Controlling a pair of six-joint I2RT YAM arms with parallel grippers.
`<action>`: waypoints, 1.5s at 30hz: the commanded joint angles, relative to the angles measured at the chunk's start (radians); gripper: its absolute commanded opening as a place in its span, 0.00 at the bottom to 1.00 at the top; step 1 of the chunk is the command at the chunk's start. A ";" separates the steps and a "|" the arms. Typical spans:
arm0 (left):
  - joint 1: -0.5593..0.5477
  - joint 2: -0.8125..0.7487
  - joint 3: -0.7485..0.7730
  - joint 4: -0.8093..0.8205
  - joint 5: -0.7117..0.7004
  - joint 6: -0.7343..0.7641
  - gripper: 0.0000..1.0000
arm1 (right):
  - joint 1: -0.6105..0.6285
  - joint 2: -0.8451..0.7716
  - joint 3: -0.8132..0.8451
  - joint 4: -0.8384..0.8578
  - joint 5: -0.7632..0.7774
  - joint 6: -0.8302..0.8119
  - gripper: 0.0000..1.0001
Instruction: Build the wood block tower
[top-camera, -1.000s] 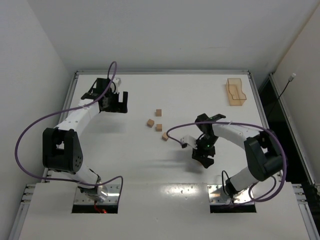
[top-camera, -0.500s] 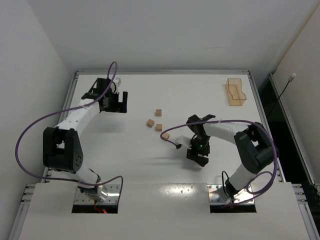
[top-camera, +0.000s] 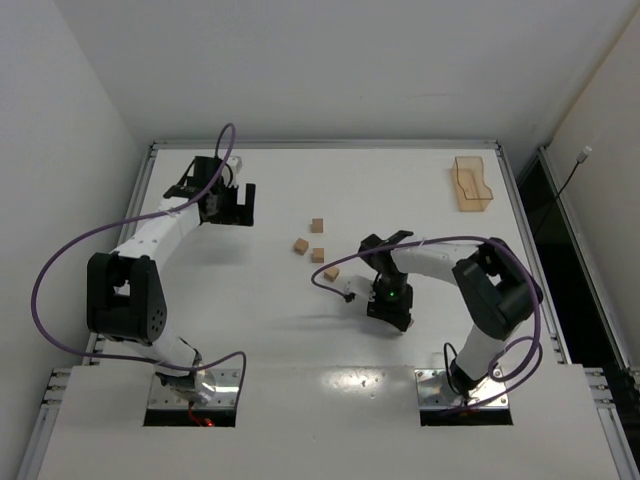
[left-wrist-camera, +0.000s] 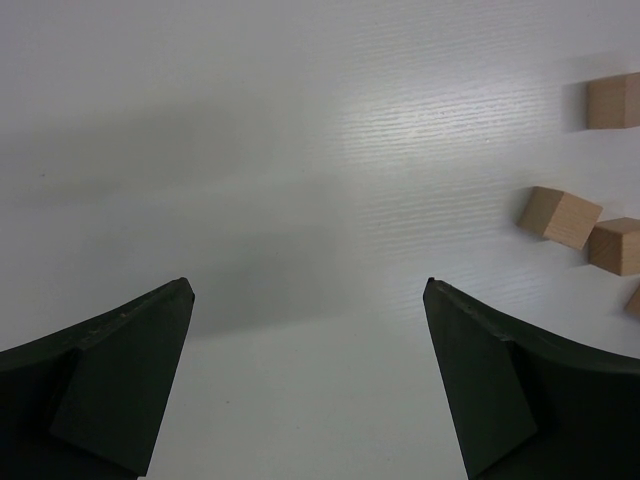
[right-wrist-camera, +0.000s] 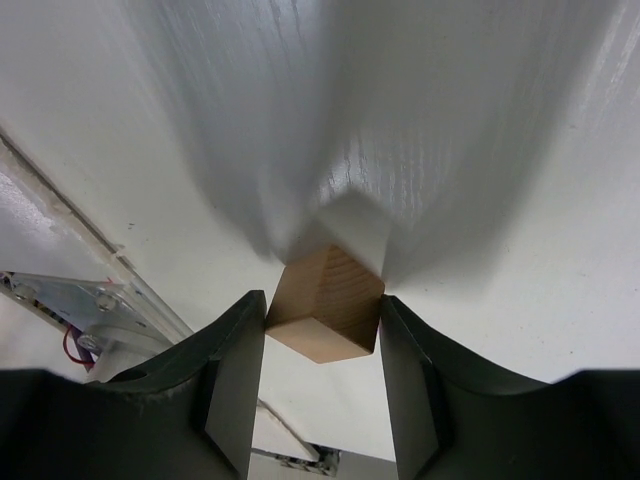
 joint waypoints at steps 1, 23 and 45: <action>-0.007 -0.001 0.043 0.024 -0.010 0.010 1.00 | 0.011 0.024 0.030 -0.007 0.047 0.031 0.20; -0.007 -0.001 0.043 0.024 -0.010 0.010 1.00 | -0.101 0.353 0.699 0.085 0.009 0.449 0.00; -0.007 -0.001 0.034 0.024 -0.008 -0.001 1.00 | -0.161 0.624 0.920 -0.135 -0.221 0.574 0.00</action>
